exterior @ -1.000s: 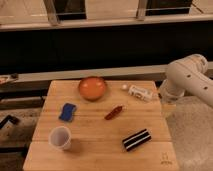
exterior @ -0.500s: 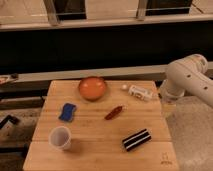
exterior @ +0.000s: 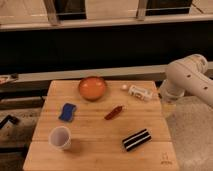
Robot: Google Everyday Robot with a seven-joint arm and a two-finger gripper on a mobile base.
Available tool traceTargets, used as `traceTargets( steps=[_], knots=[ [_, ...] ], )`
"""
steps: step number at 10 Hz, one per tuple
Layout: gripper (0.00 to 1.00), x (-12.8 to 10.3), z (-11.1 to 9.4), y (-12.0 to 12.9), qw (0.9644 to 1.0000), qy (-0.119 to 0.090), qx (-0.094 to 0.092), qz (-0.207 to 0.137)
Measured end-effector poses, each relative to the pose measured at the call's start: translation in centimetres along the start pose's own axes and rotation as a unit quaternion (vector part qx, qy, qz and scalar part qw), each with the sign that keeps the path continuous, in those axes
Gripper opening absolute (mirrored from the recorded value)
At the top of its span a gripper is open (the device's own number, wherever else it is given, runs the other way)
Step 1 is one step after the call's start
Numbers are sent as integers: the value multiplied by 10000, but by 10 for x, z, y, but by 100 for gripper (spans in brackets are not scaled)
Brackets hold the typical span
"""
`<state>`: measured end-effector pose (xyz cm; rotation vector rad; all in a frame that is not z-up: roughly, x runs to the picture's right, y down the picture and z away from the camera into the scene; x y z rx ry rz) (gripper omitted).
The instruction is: Place the pepper in the ceramic bowl
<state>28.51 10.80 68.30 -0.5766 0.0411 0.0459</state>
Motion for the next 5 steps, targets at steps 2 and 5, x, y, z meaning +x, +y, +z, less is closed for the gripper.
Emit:
traceTargets(
  steps=[2, 5],
  knots=[
    [80, 0, 0, 0, 10000, 0, 0, 0],
    [80, -1, 2, 1, 10000, 21, 7, -31]
  ],
)
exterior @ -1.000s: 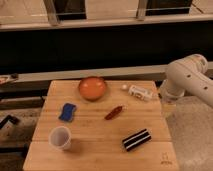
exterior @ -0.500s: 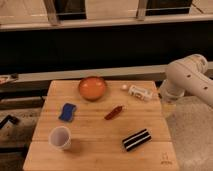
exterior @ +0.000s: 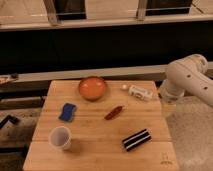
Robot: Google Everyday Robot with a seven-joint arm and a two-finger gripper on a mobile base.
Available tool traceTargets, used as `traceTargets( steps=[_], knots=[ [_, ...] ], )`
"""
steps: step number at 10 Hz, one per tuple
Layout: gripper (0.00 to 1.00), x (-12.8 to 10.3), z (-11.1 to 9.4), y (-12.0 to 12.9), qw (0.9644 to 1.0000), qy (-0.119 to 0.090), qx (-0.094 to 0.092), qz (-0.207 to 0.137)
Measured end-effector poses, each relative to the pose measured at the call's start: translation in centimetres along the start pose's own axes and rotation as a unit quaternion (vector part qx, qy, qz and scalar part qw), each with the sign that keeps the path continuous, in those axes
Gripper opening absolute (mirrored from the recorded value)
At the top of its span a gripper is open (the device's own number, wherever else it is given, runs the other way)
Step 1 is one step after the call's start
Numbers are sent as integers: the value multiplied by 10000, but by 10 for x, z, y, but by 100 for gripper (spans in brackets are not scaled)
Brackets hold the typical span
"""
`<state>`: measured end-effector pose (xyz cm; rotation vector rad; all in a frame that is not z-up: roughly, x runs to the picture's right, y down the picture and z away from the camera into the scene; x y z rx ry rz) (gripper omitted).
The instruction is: Place the pepper in the ceramic bowl
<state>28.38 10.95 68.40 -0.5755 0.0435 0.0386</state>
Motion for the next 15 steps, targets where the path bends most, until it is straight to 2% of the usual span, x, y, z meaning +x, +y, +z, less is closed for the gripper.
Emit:
traceTargets(
  steps=[1, 3, 5, 7, 10, 12, 15],
  knots=[
    [80, -8, 3, -1, 9999, 29, 19, -118],
    [80, -47, 9, -2, 9991, 89, 59, -405],
    [80, -66, 13, -4, 9978, 125, 95, -641],
    [80, -69, 18, -2, 9974, 105, 87, -709],
    [80, -96, 26, 1, 9955, 57, 127, -935],
    [80, -120, 30, -1, 9926, 24, 184, -1200],
    [80, -125, 39, 1, 9892, -8, 212, -1452]
  ],
)
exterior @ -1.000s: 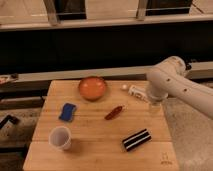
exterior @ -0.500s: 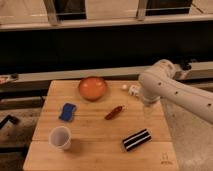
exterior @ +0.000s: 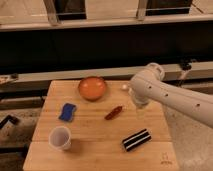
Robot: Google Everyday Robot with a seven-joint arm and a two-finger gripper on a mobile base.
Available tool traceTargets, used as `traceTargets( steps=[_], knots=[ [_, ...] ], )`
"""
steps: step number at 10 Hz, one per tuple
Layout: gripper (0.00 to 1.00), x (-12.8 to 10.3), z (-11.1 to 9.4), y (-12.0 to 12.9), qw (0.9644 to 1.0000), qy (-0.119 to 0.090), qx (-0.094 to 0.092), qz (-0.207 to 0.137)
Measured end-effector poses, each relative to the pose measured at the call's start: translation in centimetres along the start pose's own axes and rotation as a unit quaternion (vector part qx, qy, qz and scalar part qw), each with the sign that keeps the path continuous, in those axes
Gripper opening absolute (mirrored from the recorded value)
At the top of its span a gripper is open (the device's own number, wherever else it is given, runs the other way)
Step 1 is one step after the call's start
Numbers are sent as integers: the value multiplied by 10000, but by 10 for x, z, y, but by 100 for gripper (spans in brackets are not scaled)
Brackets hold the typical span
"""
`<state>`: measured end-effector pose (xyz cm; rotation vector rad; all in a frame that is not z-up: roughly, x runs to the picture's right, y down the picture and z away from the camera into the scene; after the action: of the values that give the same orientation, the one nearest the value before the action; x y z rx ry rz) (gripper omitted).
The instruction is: Place the pepper in the ceramic bowl
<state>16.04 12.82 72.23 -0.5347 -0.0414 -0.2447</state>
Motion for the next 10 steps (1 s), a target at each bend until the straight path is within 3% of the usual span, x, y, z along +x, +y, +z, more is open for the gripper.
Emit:
traceTargets(
  steps=[10],
  knots=[
    [80, -42, 24, -10, 9973, -353, 79, -636]
  ],
)
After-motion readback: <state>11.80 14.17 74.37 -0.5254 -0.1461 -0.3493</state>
